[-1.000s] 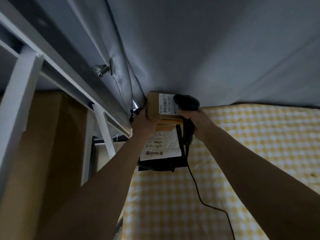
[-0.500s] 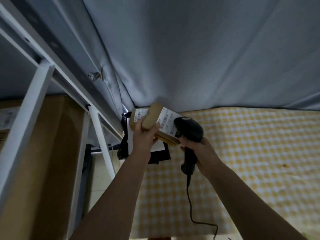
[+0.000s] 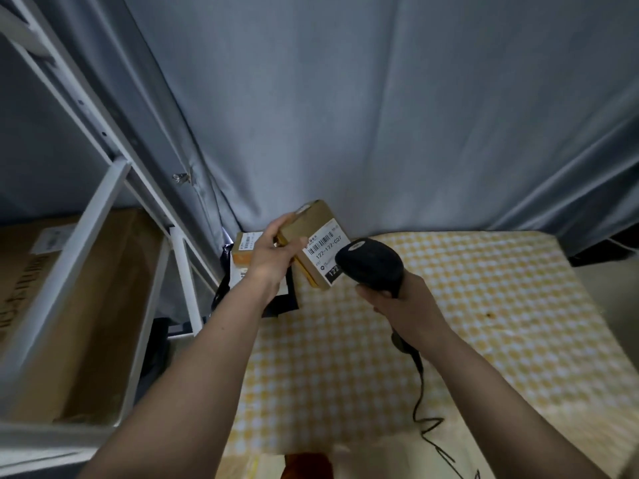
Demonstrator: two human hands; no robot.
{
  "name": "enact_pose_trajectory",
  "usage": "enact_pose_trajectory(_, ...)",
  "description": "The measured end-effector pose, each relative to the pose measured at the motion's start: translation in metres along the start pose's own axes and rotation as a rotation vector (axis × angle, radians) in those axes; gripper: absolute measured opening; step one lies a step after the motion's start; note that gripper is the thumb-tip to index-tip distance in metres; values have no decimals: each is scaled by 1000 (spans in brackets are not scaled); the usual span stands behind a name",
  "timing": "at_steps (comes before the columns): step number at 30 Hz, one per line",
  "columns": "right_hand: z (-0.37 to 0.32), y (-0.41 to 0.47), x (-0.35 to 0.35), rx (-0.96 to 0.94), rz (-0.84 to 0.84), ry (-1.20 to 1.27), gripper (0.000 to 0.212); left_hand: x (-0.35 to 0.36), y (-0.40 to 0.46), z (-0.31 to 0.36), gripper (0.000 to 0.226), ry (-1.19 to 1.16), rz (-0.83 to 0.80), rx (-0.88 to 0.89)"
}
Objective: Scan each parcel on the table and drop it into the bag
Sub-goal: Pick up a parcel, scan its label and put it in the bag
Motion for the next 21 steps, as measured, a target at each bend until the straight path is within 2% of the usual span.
enact_pose_trajectory(7,-13,-50,-27,-89,5,-126,18,19,-44,25,50,64,-43,72)
enact_pose_trajectory(10,-16,-63,-36,-105,18,-137,12,26,-57,29,50,90,-44,84)
enact_pose_trajectory(15,-13,-79,-44,-96,9,-146,19,34,-73,31,49,107,-55,95)
enact_pose_trajectory(21,-11,-90,-56,-90,55,-81,6,44,-81,29,47,96,-67,79)
Point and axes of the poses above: each hand's wrist, its own y-axis towards the middle knuckle, its own x-axis out of the palm, z = x × y, the point moved 7 cm from there along y, towards the middle knuckle, and after that the axes turned 4 degrees about y, right-handed, at the moved point
